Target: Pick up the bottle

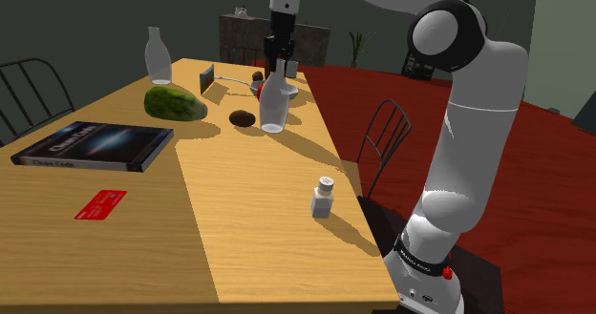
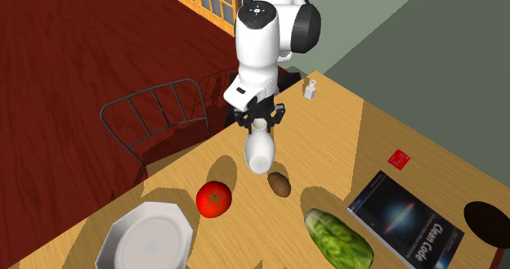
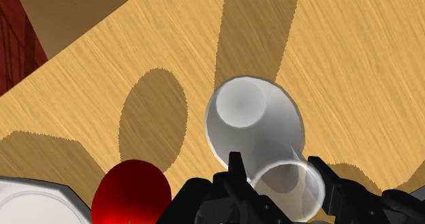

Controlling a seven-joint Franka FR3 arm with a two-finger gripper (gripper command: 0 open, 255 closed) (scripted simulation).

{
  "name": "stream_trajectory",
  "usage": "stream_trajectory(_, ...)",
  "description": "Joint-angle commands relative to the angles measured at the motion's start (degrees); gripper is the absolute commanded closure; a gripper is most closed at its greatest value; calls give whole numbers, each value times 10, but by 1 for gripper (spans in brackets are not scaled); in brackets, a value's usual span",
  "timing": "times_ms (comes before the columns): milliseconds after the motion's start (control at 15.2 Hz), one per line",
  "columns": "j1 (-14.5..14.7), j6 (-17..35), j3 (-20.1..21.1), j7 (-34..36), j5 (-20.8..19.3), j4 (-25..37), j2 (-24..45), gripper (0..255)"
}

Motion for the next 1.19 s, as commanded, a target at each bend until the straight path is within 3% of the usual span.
stream_trajectory(0,0,0,0,0,0,0,1,255)
stream_trajectory(462,-2,-57,-1,1,2,79,23,255)
stream_trajectory(1122,-9,-166,-1,2,10,253,89,255)
